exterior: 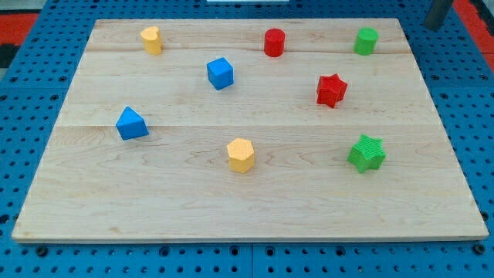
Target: Point your arm to top center
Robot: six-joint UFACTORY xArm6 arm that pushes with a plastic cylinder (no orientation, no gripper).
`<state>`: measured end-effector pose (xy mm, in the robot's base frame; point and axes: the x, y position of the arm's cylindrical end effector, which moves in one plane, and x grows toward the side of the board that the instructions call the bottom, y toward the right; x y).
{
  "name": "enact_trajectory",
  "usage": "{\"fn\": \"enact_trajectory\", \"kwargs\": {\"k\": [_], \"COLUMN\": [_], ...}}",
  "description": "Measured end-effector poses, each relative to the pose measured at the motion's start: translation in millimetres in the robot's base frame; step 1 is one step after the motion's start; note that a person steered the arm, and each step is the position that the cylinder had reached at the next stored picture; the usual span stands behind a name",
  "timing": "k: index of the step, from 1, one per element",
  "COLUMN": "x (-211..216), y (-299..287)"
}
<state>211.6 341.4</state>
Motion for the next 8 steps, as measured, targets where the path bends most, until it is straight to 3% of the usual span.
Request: {"fn": "enact_trajectory", "kwargs": {"k": [6,8], "x": [16.9,64.8], "y": [1.1,-54.0]}}
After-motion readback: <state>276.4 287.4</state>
